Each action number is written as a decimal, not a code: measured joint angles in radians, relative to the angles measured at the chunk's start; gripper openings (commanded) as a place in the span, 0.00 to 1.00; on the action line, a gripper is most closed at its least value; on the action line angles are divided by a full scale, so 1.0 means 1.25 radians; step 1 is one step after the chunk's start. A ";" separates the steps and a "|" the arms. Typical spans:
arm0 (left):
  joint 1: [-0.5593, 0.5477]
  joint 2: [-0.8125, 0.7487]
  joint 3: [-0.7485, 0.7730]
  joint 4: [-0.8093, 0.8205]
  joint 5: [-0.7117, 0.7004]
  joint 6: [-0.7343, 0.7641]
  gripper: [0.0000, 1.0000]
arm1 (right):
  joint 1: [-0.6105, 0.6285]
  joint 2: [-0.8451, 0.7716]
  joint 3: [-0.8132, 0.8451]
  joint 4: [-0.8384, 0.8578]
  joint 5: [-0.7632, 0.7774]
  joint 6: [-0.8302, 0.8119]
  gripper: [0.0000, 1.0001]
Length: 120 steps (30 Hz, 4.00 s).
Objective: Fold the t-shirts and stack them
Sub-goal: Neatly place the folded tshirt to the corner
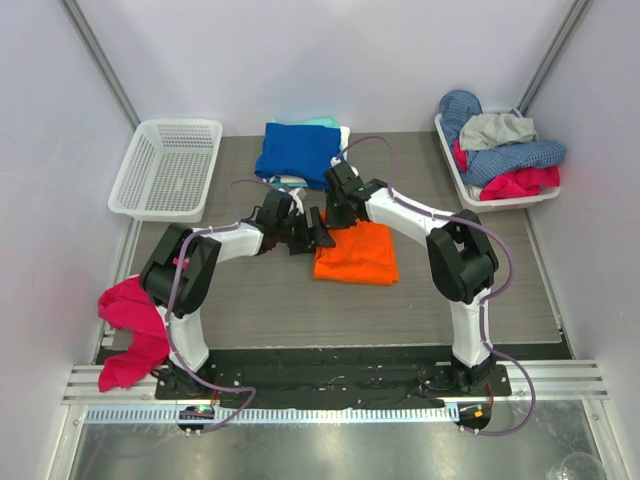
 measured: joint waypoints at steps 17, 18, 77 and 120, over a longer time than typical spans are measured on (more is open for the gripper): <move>-0.019 0.014 -0.004 0.046 0.015 -0.014 0.69 | -0.016 0.000 0.003 -0.005 -0.014 0.005 0.01; -0.022 0.013 -0.011 0.053 0.015 -0.016 0.69 | -0.016 0.000 0.003 -0.005 -0.017 0.007 0.01; -0.066 0.431 1.026 -0.708 -0.071 0.497 0.00 | -0.130 -0.757 -0.695 0.002 0.028 0.158 0.88; 0.154 0.463 1.170 -0.431 0.061 0.329 0.00 | -0.130 -0.674 -0.789 0.077 -0.011 0.190 0.88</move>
